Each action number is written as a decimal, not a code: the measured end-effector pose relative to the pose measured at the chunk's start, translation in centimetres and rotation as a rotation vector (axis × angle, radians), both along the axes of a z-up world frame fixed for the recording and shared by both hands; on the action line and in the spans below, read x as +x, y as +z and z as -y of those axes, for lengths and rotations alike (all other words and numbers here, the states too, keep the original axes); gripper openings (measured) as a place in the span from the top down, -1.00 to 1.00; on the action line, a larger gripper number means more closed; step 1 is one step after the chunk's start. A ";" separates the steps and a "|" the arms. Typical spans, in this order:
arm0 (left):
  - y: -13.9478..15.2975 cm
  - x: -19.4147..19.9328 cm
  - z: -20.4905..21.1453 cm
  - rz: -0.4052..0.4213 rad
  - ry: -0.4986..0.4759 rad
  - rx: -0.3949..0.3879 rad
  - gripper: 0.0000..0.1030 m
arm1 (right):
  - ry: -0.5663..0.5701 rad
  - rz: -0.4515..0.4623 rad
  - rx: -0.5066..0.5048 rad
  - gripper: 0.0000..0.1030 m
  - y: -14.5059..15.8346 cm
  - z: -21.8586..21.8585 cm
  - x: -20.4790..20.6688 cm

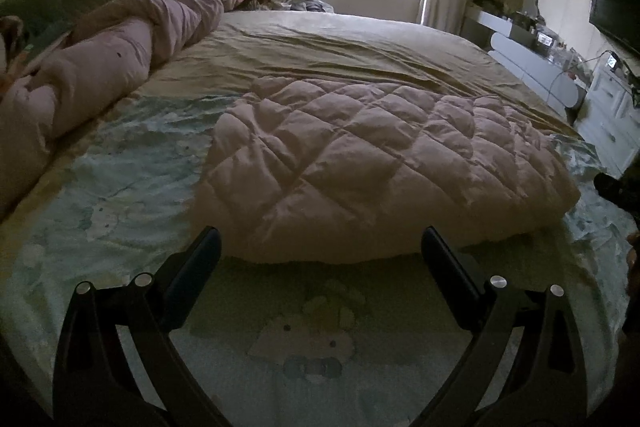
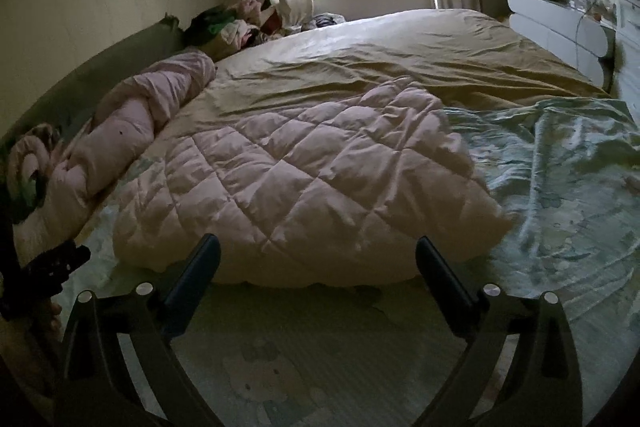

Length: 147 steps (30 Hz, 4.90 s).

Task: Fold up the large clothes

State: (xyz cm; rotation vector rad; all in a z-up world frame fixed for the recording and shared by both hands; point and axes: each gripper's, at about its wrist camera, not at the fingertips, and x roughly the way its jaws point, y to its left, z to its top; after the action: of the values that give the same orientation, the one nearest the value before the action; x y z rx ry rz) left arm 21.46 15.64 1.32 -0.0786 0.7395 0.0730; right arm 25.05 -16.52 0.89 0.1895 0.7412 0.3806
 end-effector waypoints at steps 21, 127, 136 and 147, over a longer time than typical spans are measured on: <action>-8.7 1.3 -6.9 -0.181 0.168 -0.354 -0.82 | -0.260 -0.241 0.095 -0.91 -8.7 6.5 2.8; -5.7 -9.2 -6.8 -0.019 0.031 -0.293 0.31 | -0.113 -0.058 -0.040 0.33 -5.3 2.9 -11.6; -8.5 -9.4 -8.4 -0.054 0.059 -0.360 0.01 | -0.215 -0.274 0.111 -0.26 -10.1 5.6 -10.2; -7.5 -11.2 -8.1 -0.063 0.075 -0.261 -0.48 | -0.327 -0.213 -0.084 -0.82 -7.1 4.8 -12.9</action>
State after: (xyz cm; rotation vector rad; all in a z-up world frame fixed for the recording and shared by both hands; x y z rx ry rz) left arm 10.29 23.72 -6.13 -0.3539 0.8062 0.0502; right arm 12.19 -21.34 -6.26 0.2706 0.9168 0.0174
